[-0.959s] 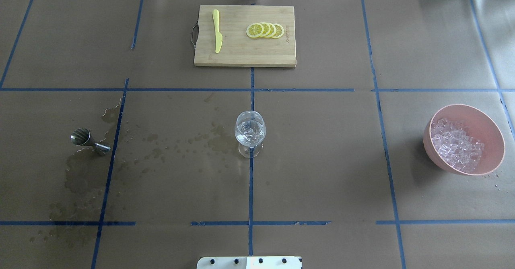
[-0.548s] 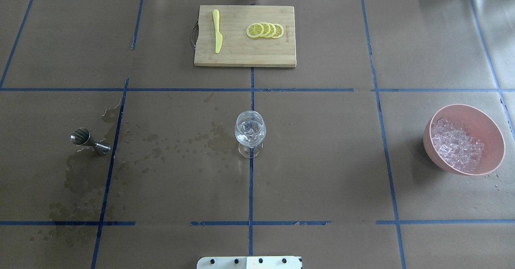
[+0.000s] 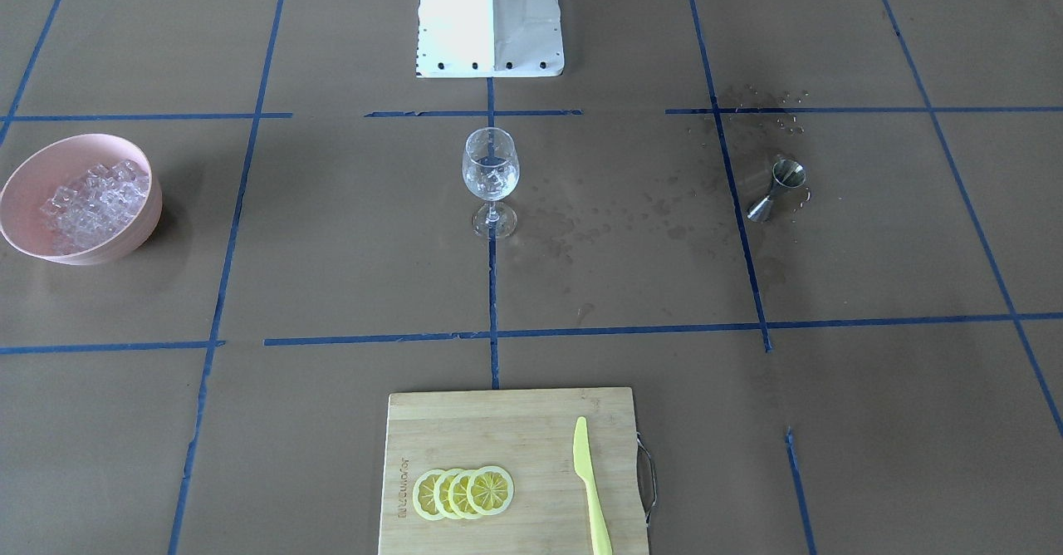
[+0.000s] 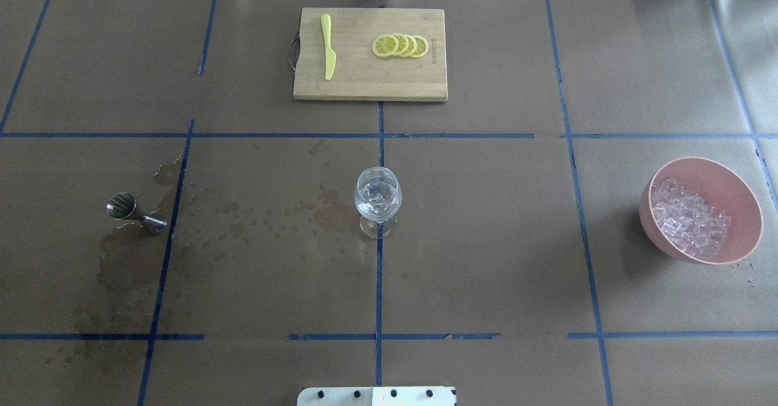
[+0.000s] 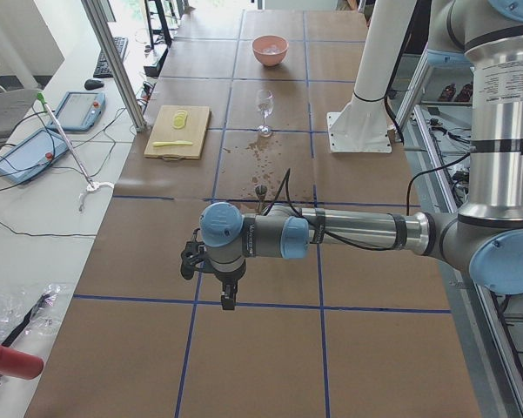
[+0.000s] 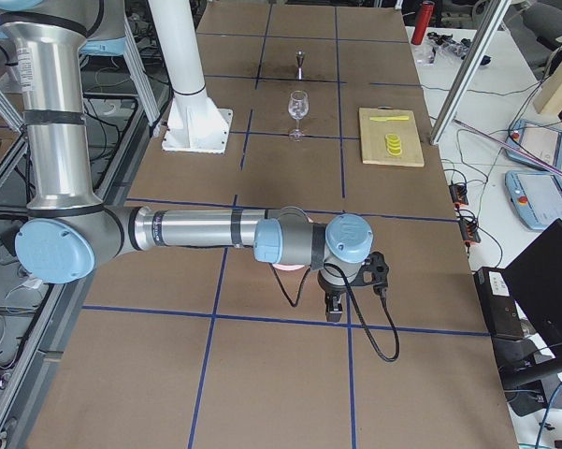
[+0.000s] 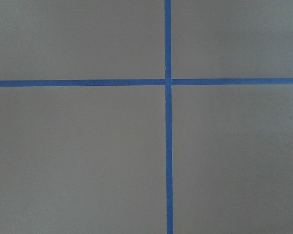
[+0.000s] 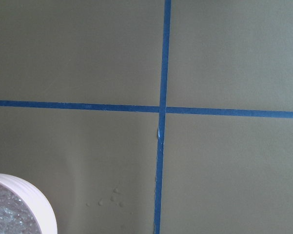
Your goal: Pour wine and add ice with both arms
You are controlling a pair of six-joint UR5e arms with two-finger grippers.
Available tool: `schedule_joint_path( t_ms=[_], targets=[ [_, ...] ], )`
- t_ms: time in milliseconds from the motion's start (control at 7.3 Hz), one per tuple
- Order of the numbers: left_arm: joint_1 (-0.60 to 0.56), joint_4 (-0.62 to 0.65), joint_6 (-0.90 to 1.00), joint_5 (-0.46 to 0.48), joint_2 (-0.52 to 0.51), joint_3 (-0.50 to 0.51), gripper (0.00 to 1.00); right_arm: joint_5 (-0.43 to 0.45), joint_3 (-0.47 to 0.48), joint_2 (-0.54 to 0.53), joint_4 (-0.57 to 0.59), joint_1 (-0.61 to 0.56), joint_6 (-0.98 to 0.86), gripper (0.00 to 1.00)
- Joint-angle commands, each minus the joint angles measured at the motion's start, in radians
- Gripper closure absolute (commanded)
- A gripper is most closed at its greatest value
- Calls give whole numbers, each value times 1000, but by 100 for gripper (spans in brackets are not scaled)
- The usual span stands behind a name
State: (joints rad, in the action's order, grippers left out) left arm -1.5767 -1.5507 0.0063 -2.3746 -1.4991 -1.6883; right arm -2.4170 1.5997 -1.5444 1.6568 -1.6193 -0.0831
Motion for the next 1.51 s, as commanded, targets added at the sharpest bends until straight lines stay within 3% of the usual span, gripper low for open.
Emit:
schedule_joint_path(
  t_ms=[0, 1370],
  targets=[
    [0, 0, 1, 0, 2, -2, 0, 4, 32, -39, 0, -5, 0, 0],
    [0, -6, 1, -5, 2, 5, 0, 27, 39, -23, -2, -5, 23, 0]
  ],
)
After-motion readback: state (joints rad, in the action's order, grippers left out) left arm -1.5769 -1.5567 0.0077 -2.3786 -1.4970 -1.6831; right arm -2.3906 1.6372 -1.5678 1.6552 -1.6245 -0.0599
